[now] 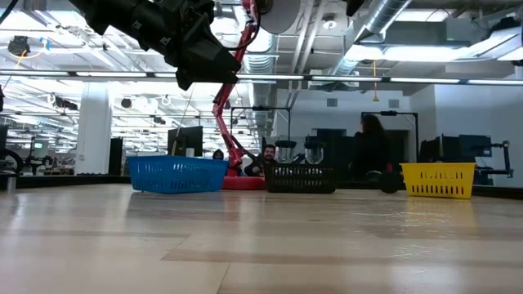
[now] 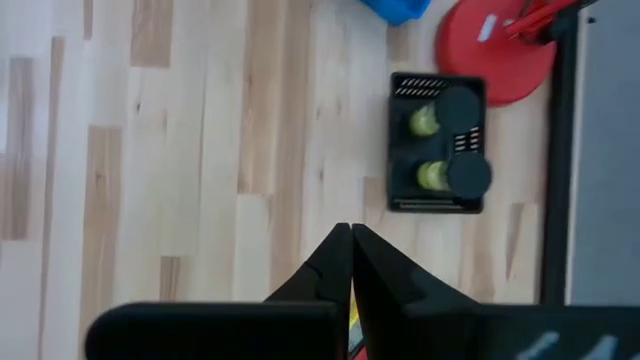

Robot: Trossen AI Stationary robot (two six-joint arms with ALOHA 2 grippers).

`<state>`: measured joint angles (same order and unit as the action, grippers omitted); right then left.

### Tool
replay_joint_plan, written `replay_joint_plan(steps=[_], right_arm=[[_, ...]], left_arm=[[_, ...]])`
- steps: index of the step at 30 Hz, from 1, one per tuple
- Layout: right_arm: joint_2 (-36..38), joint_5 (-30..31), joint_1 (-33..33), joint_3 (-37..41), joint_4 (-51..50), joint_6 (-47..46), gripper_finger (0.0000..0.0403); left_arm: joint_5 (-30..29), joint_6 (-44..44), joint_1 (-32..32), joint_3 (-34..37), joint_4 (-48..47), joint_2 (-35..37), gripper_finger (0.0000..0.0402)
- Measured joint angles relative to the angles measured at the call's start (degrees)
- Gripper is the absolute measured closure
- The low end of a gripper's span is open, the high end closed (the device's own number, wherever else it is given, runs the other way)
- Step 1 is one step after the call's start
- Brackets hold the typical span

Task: Pick & Place Office items
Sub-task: Put the blue hourglass into the black bin

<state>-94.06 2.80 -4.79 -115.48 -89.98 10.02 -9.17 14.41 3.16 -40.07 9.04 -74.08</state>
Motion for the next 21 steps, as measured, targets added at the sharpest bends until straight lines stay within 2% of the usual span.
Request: replay_joint_plan(steps=[8, 13, 21], right_arm=[[0.8, 0.0, 1.4, 10.3, 1.5, -0.2, 0.04], [0.8, 0.0, 1.5, 20.3, 8.8, -0.4, 0.04], [0.7, 0.0, -0.9, 33.8, 10.9, 6.3, 0.04]], left_arm=[[0.0, 0.0, 0.0, 0.0, 0.0, 0.0, 0.0248], [-0.1, 0.0, 0.0, 0.0, 0.0, 0.0, 0.0248], [-0.3, 0.0, 0.0, 0.0, 0.0, 0.0, 0.0248]])
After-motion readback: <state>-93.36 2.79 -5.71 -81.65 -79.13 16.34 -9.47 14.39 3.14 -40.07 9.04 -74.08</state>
